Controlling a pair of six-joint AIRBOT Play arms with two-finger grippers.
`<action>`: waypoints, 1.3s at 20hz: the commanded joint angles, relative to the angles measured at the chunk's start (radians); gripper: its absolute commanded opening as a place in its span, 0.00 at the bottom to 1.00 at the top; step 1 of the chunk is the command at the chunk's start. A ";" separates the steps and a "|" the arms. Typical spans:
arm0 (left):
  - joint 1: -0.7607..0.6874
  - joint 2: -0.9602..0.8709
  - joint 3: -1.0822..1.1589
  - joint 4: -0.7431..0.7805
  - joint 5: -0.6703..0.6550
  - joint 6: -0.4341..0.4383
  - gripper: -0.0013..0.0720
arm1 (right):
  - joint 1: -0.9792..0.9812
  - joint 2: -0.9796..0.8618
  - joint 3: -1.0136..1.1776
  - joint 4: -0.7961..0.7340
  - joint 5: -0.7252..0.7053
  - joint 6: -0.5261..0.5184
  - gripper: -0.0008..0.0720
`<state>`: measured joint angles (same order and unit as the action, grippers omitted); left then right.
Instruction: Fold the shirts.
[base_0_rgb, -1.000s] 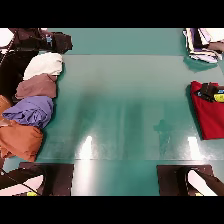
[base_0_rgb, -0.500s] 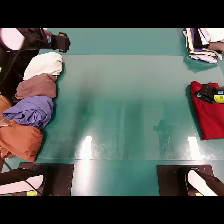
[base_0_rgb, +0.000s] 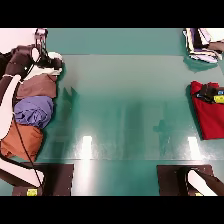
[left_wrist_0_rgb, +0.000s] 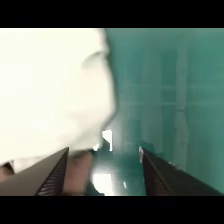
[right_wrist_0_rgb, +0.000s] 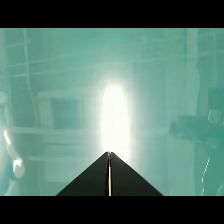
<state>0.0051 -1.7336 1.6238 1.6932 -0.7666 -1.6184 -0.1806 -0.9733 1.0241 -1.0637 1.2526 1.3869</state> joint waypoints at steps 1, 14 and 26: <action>0.047 -0.099 0.001 0.007 0.099 -0.006 0.76 | 0.001 0.001 0.001 0.000 0.016 0.000 0.03; 0.053 -0.075 0.263 0.005 -0.108 -0.005 0.05 | 0.001 0.001 0.034 0.012 0.000 0.001 0.03; -0.279 0.548 0.423 0.004 -0.429 0.153 0.04 | 0.001 0.001 0.503 0.075 -0.046 0.000 0.03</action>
<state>-0.1589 -1.2831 2.0399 1.6947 -1.0634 -1.4929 -0.1802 -0.9730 1.4502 -0.9924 1.2087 1.3872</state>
